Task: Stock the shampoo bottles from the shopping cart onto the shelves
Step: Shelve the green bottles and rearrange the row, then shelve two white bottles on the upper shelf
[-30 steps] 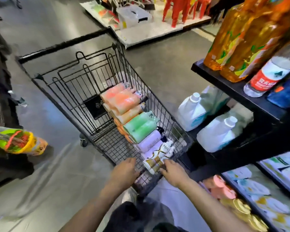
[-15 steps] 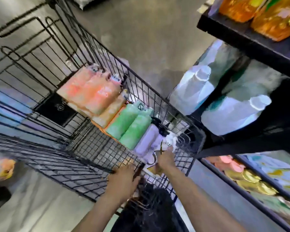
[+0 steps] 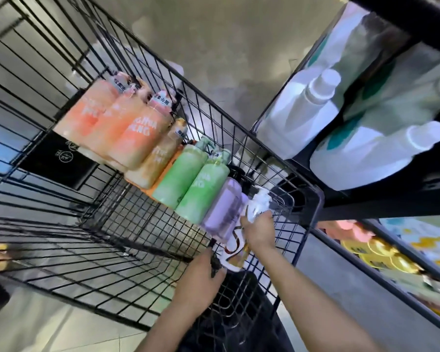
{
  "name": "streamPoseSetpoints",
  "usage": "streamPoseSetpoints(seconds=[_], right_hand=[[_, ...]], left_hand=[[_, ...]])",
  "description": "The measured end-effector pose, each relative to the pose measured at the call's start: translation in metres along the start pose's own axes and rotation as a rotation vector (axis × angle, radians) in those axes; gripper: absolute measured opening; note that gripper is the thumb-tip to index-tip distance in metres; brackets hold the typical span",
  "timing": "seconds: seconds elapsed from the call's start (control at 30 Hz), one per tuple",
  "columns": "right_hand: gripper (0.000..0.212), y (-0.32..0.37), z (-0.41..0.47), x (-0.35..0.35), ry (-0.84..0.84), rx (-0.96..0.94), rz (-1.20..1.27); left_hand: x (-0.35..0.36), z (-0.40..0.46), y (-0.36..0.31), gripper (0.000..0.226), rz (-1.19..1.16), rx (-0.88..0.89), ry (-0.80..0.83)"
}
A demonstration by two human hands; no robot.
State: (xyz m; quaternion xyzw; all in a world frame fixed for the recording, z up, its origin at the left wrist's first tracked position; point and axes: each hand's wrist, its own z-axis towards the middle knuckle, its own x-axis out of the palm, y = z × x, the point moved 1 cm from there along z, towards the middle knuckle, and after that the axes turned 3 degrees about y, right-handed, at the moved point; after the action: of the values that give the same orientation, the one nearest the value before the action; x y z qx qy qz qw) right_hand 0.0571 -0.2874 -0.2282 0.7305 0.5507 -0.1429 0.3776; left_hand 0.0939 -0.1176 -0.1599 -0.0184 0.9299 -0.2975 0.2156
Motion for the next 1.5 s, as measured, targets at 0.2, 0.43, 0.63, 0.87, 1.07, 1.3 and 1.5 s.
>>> streamPoseSetpoints(seconds=[0.2, 0.43, 0.63, 0.87, 1.07, 1.3, 1.5], right_hand=[[0.054, 0.017, -0.071, -0.029, 0.164, -0.164, 0.011], [0.040, 0.018, -0.048, -0.031, 0.234, -0.168, -0.003], [0.062, -0.001, 0.005, 0.003, 0.092, 0.162, -0.157], [0.057, -0.002, 0.034, 0.007, 0.119, 0.229, -0.207], [0.058, -0.005, 0.046, 0.022, -0.002, 0.343, -0.171], [0.050, -0.004, 0.035, 0.021, -0.092, 0.319, 0.106], [0.061, -0.009, 0.011, 0.019, -0.128, 0.217, 0.138]], left_hand=[[-0.005, -0.004, -0.009, 0.072, -0.125, 0.008, 0.064], [-0.013, -0.016, 0.016, 0.069, -0.418, -0.094, -0.030], [-0.012, -0.018, 0.018, 0.042, -0.559, -0.060, -0.043], [-0.010, -0.012, 0.021, 0.059, -0.651, -0.006, -0.003], [-0.009, -0.010, 0.021, 0.057, -0.610, -0.020, -0.019], [-0.007, -0.009, 0.024, 0.052, -0.567, -0.022, -0.041], [-0.010, -0.012, 0.017, 0.031, -0.601, -0.010, -0.034]])
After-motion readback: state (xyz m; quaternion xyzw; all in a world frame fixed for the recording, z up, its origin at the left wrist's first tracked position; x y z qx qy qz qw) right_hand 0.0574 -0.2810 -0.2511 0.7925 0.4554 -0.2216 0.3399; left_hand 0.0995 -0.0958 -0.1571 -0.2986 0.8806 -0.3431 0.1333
